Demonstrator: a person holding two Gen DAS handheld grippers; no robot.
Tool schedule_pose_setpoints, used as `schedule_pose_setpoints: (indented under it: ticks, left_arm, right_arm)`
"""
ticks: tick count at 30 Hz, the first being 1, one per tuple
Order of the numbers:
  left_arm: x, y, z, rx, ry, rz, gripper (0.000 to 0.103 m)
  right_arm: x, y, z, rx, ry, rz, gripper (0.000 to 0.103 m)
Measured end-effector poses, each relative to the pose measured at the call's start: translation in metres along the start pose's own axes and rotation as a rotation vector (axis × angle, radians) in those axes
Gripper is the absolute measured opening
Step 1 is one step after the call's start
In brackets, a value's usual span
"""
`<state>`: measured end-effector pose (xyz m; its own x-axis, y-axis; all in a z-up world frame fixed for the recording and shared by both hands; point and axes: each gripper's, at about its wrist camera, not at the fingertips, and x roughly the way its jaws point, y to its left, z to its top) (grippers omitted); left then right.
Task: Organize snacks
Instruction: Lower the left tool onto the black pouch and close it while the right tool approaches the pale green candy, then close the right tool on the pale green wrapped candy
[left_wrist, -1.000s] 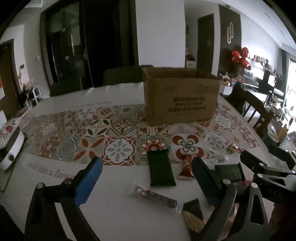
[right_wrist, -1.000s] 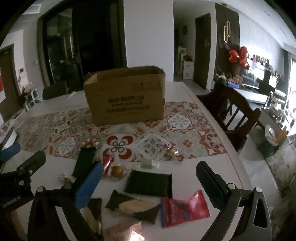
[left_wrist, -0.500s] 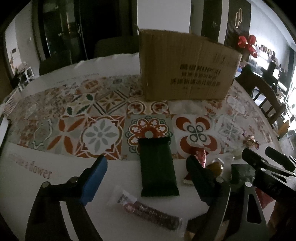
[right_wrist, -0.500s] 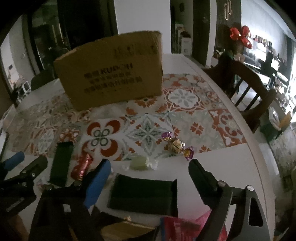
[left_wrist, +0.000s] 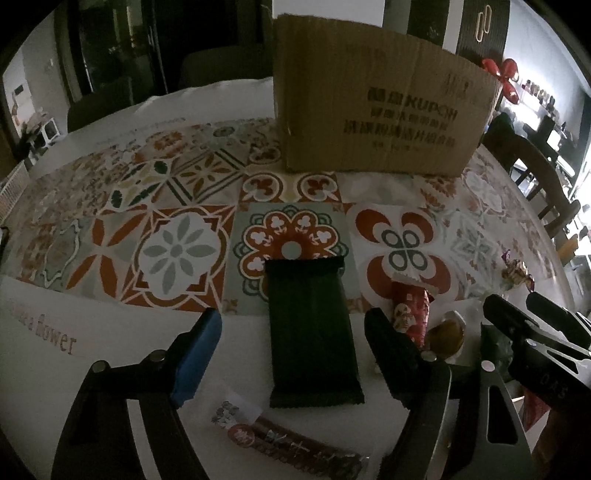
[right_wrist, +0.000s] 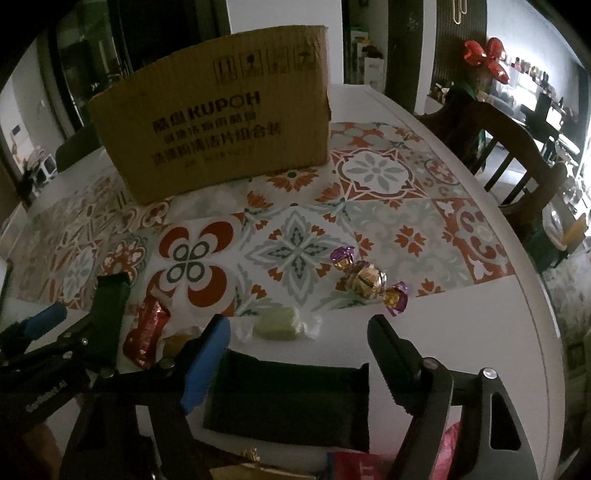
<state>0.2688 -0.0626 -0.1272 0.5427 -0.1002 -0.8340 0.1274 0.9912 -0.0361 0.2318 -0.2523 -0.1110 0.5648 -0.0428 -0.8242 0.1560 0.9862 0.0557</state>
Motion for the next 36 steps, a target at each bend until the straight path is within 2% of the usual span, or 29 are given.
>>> schedule_pose_setpoints:
  ticks: [8, 15, 17, 20, 22, 25, 31, 36]
  left_arm:
    - [0.010, -0.001, 0.001, -0.009, 0.029, -0.010, 0.073]
    - [0.014, -0.002, 0.002, -0.008, 0.040, -0.012, 0.070]
    - [0.014, -0.003, 0.002, -0.002, 0.036, -0.007, 0.064]
    - [0.014, -0.003, 0.002, 0.008, 0.030, 0.005, 0.057]
    - [0.013, -0.003, 0.002, 0.013, 0.020, 0.009, 0.045]
    - [0.013, -0.003, 0.003, 0.019, 0.017, 0.003, 0.044]
    - [0.009, -0.004, 0.001, 0.020, 0.003, -0.012, 0.044]
    - [-0.006, -0.005, 0.002, 0.025, -0.038, -0.014, 0.044]
  right_arm:
    - [0.009, 0.001, 0.001, -0.008, 0.009, 0.006, 0.071]
    - [0.013, 0.003, 0.000, -0.030, 0.009, -0.002, 0.056]
    - [0.013, 0.004, -0.001, -0.036, 0.003, -0.007, 0.047]
    - [0.012, 0.004, -0.001, -0.039, 0.001, -0.010, 0.045]
    - [0.012, 0.004, -0.002, -0.039, -0.001, -0.013, 0.044]
    - [0.010, 0.002, -0.002, -0.032, -0.003, -0.012, 0.040]
    - [0.007, 0.003, -0.002, -0.039, -0.019, -0.016, 0.038]
    - [-0.001, 0.003, -0.002, -0.048, -0.054, -0.012, 0.037]
